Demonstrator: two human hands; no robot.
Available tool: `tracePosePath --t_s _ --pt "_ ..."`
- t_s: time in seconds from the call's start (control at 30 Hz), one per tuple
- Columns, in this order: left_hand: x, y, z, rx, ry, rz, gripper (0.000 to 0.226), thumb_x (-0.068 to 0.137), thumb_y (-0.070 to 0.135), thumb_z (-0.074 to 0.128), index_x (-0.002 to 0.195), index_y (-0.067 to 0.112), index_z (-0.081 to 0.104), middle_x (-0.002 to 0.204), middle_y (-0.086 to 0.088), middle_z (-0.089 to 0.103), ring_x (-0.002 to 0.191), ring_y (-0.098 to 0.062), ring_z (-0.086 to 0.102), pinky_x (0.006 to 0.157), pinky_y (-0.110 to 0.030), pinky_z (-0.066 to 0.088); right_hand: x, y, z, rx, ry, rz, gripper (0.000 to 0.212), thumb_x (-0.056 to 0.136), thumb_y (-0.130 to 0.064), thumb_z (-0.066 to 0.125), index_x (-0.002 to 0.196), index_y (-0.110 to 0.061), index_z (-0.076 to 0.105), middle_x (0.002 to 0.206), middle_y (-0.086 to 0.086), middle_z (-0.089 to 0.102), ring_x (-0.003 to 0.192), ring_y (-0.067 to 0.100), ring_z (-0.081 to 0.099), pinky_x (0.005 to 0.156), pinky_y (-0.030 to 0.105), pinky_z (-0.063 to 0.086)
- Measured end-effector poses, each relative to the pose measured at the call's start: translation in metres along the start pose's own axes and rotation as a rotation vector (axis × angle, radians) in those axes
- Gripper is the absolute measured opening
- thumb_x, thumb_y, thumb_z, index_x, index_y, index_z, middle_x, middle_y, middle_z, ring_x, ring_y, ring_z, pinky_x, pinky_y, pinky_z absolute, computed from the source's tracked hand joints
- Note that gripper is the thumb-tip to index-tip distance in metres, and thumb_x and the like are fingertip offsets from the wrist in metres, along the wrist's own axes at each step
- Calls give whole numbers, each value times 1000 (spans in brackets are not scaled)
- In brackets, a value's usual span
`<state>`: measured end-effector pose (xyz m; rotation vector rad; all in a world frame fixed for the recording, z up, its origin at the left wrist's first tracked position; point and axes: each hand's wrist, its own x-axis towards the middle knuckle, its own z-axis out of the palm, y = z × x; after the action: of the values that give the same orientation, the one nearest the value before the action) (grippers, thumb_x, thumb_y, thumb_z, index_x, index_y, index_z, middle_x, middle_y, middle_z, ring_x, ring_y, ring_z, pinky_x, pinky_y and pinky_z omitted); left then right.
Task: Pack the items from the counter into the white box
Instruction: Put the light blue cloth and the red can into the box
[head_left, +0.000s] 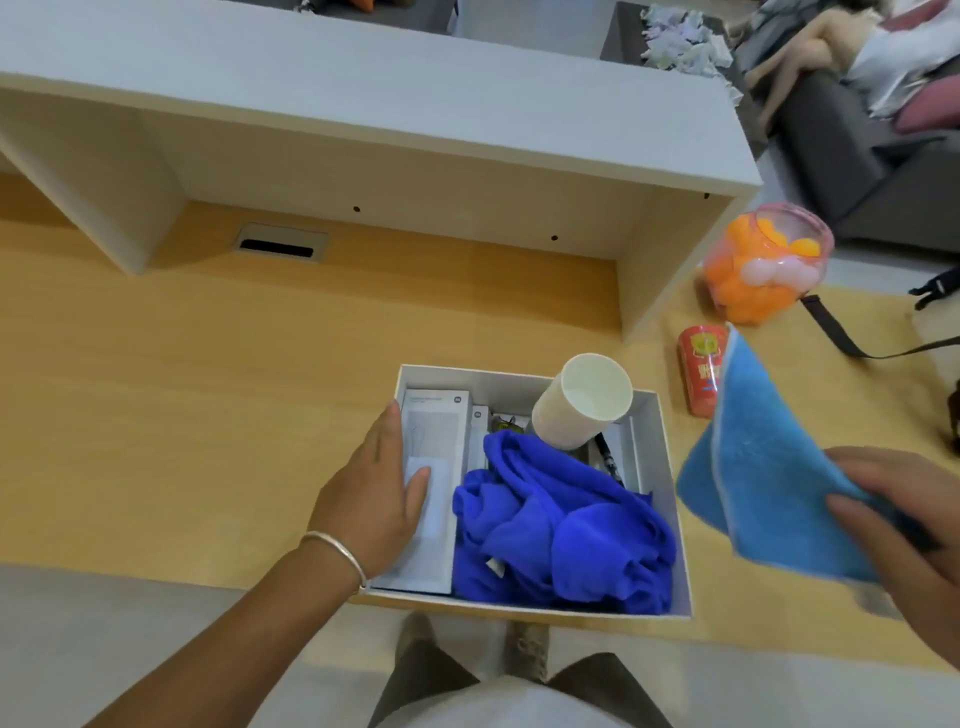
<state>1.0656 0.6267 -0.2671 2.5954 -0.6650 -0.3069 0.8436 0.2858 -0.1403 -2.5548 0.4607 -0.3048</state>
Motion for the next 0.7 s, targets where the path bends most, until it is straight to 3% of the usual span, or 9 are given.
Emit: tracePosePath --t_s 0.07,0.27,0.4,0.47,0.53,0.6,0.7 --pt "0 -1 1 -14 -1 11 77 97 43 40 153 15 -5 162 -2 10 138 -22 36 90 -33 48 -14 -23 -6 -28 -31 -78 30 93 -48 44 108 -33 65 122 -9 62 108 18 61 86 39 47" --pt "0 -1 3 -73 2 27 79 96 41 43 153 14 -4 161 -2 10 141 -21 30 93 -34 45 -31 -90 43 -149 -29 -316 28 92 -24 50 101 -10 72 123 2 63 107 17 63 89 29 48" --pt "-1 0 1 -81 9 21 80 95 39 45 153 15 -4 161 -2 11 139 -22 33 93 -35 46 -25 -100 94 -269 -204 -294 36 84 -12 64 120 -15 67 129 6 60 112 26 62 90 39 52" --pt "-1 1 1 -85 10 18 80 95 39 46 153 16 -5 161 -1 11 138 -23 35 92 -35 46 -24 -99 110 -281 -271 -317 41 87 -25 65 128 -22 61 138 5 54 123 26 54 100 44 44" --pt "-2 2 0 -90 12 13 81 95 39 46 153 18 -5 161 0 11 138 -23 36 93 -35 46 -21 -95 123 -352 -340 -363 45 91 -45 50 134 -32 55 146 2 46 134 24 43 109 47 31" --pt "-2 2 1 -99 12 7 81 94 38 48 153 18 -5 161 -1 12 137 -24 37 94 -35 46 -11 -86 133 -412 -398 -403 49 91 -53 43 136 -36 52 147 0 44 138 24 38 112 49 23" --pt "-2 2 2 -76 9 -7 82 94 37 50 153 18 -3 160 -3 15 131 -27 45 86 -34 50 13 -72 145 -353 -368 -426 42 89 -45 53 129 -32 60 138 1 54 132 27 45 109 46 34"
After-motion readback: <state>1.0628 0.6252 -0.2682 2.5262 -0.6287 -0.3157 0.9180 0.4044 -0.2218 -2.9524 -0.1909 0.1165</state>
